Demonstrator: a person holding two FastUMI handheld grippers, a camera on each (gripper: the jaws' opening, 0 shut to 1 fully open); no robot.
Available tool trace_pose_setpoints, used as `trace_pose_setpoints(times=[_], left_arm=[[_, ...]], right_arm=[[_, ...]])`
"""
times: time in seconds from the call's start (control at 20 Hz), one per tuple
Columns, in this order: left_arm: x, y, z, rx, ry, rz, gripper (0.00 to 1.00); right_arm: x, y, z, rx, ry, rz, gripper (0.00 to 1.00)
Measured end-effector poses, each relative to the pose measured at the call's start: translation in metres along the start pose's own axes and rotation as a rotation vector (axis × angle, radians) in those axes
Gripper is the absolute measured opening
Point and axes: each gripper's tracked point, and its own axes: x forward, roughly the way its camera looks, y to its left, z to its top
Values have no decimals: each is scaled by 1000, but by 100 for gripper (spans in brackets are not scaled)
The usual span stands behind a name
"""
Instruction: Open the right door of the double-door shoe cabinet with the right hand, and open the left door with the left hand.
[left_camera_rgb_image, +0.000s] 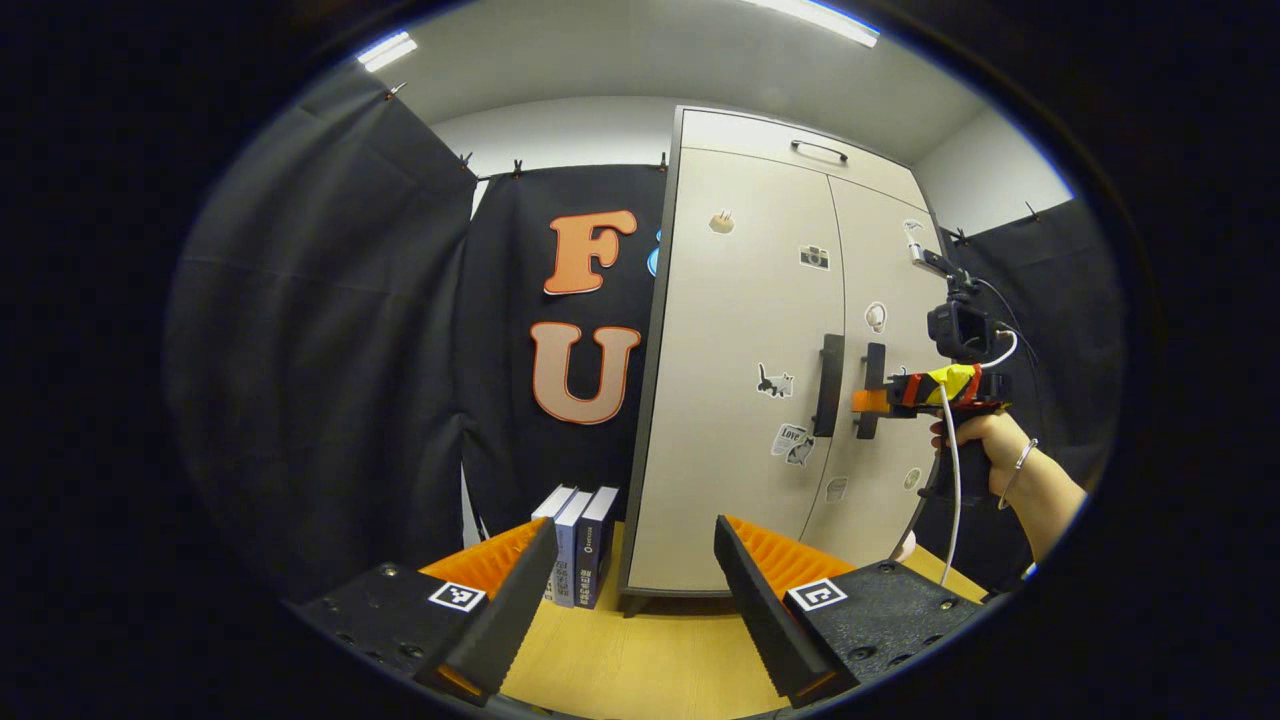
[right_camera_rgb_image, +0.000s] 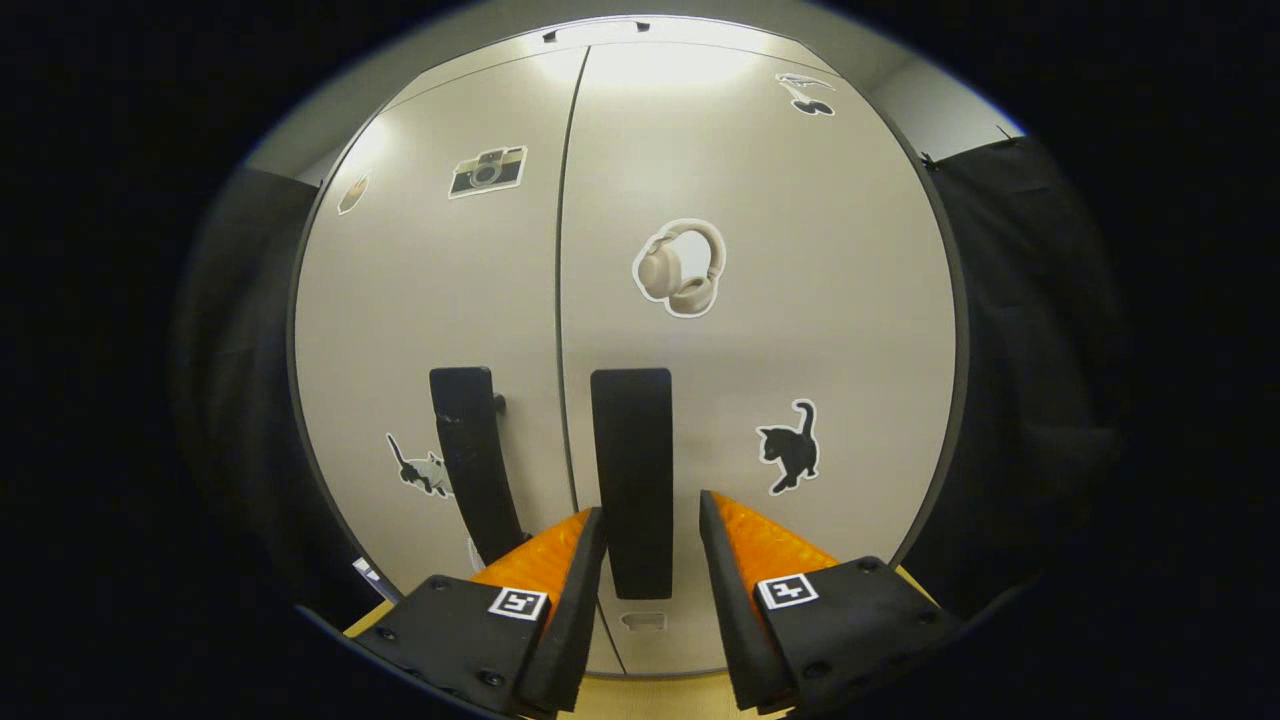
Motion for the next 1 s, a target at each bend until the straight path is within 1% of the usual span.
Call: trace_pose_setpoints(times=[0.1,0.2,0.3,0.4,0.6,0.65,1.0], left_arm=[[0,2,-2,-4,3,6,94],[0,3,-4,-7,9,11,94],[-1,4,-5,-6,15,14,94],[-4,4,-4,-4,15,17,94],[-9,-1,-2,-7,13,11,94],[-10,-3,-2,-8,12,9,94],[-25,-18,6,-28,1,0,94]], right_arm=[[0,2,-3,0,13,3,62],[4,1,-3,-4,8,-7,40],[3,1,-4,-13,11,-4,39],[1,1,-4,-17,14,-1,32],[-7,-1,-5,-15,24,10,32],[-10,0,-5,-14,27,21,24],[-30,-7,-4,-54,36,42,24]])
